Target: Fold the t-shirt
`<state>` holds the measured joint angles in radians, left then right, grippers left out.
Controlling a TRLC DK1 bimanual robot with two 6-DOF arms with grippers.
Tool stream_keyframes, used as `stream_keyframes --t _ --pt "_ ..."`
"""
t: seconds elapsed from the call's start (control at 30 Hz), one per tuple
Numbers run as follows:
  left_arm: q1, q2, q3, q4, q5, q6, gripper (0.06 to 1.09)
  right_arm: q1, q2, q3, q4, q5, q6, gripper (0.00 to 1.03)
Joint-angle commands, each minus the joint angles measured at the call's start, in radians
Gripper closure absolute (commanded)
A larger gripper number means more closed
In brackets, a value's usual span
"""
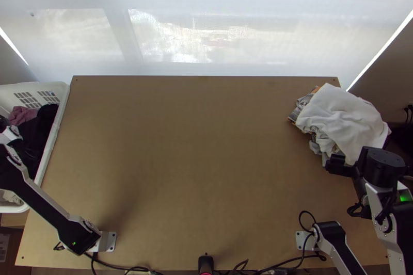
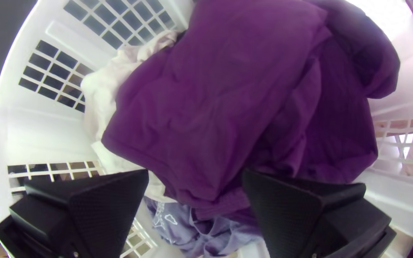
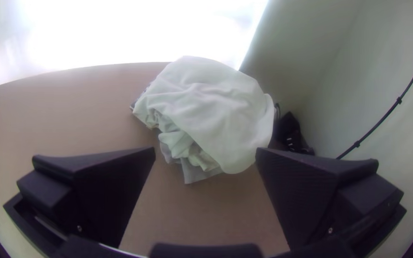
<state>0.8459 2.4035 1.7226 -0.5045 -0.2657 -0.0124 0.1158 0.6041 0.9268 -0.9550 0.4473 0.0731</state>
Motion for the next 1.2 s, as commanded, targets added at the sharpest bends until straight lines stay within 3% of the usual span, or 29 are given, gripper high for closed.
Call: stream_keyframes --t 0.0,0.13,0.23,0.33,0.5,0.9,1.17 --pt "-0.015 0.108 0.058 0.023 -0.003 -0.018 0.14 -0.001 0.006 0.003 -0.021 0.025 -0.01 0.05" --pt "-0.011 0.128 0.083 0.047 -0.013 -0.011 0.34 -0.001 0.022 0.0 -0.022 0.031 -0.007 0.05" --pt "0.002 0.167 0.126 0.035 -0.052 -0.009 0.35 -0.002 0.034 0.0 -0.022 0.039 -0.004 0.05" --pt "0.013 0.203 0.15 0.029 -0.055 0.011 0.57 -0.002 0.039 -0.002 -0.022 0.044 -0.004 0.05" --pt "0.024 0.215 0.163 -0.009 -0.004 0.019 1.04 -0.004 0.039 -0.009 -0.024 0.051 -0.006 0.05" --pt "0.024 -0.072 0.158 -0.14 0.095 -0.103 1.05 -0.004 0.042 -0.016 -0.013 0.054 -0.002 0.05" --pt "0.027 -0.339 0.16 -0.238 0.237 -0.146 1.05 -0.002 0.048 -0.013 0.007 0.054 0.002 0.05"
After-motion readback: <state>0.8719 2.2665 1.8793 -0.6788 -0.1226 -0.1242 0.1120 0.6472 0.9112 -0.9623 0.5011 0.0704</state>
